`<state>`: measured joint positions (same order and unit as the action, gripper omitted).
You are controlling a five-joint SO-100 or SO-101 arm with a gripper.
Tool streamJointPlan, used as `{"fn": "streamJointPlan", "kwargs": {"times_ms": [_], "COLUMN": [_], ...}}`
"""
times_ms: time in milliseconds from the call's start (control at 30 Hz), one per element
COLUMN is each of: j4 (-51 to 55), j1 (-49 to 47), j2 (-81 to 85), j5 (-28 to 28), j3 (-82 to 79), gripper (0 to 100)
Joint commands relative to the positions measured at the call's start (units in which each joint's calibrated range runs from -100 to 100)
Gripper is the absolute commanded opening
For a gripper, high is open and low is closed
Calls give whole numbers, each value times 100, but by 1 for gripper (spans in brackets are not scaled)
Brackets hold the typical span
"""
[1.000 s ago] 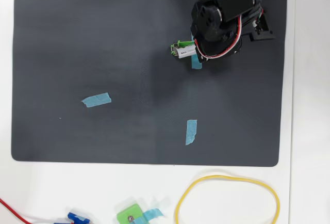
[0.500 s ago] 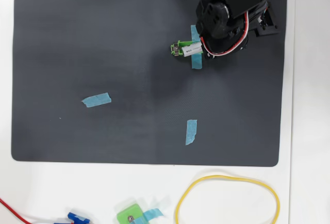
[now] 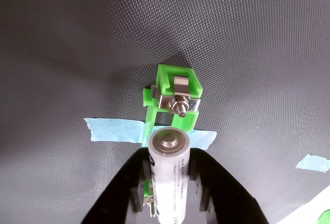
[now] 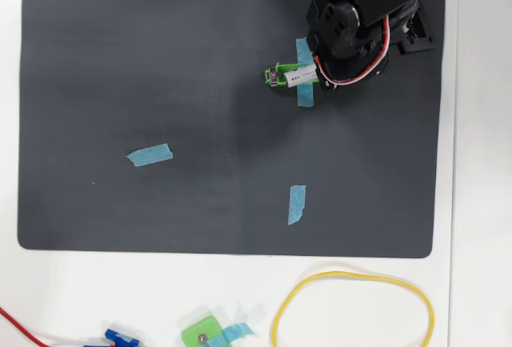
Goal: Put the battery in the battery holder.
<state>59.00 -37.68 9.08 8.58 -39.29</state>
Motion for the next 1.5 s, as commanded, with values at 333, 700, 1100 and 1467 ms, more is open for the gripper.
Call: {"fn": "streamJointPlan", "kwargs": {"times_ms": [333, 700, 1100, 1467], "j4": [-332, -332, -384, -533], "j1": [-36, 26, 275, 296], "j2": [205, 205, 196, 145], "j5": [154, 363, 650, 660], "j3": [185, 211, 194, 167], "gripper": [0, 0, 0, 0]}}
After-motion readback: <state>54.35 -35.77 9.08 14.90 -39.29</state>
